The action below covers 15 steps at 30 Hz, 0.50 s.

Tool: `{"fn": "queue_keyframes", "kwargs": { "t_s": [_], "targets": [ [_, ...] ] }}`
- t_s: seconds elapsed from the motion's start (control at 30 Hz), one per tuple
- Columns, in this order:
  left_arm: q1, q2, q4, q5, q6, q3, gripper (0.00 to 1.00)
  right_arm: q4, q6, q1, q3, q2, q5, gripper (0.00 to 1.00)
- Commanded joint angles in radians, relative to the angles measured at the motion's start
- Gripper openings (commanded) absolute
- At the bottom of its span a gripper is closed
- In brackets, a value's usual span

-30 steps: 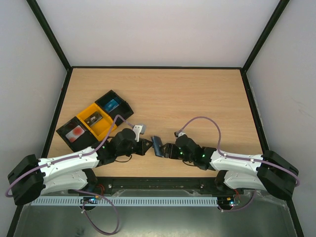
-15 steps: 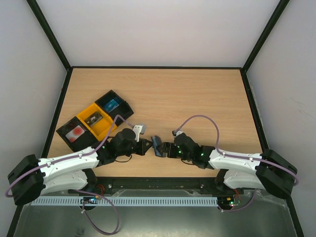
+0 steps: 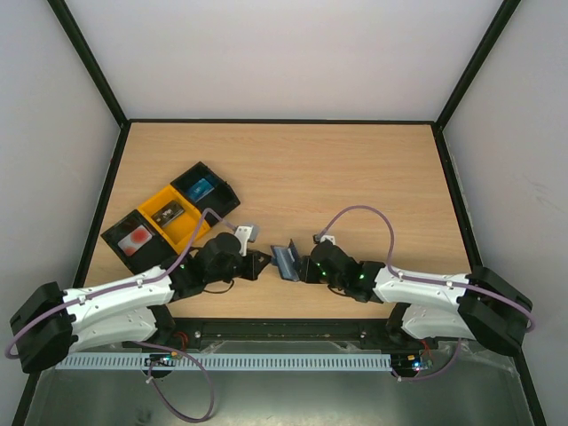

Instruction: Take the credit cards out of the card holder

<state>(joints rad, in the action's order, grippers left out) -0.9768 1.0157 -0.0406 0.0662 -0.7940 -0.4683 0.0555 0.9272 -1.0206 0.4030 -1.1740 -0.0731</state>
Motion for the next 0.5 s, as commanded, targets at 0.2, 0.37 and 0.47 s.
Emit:
{"fn": "queue_keyframes", "kwargs": {
  "t_s": [0.2,0.37,0.47],
  "targets": [
    [0.001,-0.042,0.104,-0.090,-0.013,0.045,0.03,-0.168,0.038,-0.004,-0.013,0.063,0.188,0.39],
    [0.001,-0.042,0.107,-0.089,-0.020,0.057,0.03,-0.219,0.070,-0.004,-0.018,0.047,0.230,0.38],
    [0.001,-0.045,0.102,-0.088,-0.018,0.059,0.03,-0.246,0.078,-0.005,-0.013,0.053,0.252,0.34]
  ]
}}
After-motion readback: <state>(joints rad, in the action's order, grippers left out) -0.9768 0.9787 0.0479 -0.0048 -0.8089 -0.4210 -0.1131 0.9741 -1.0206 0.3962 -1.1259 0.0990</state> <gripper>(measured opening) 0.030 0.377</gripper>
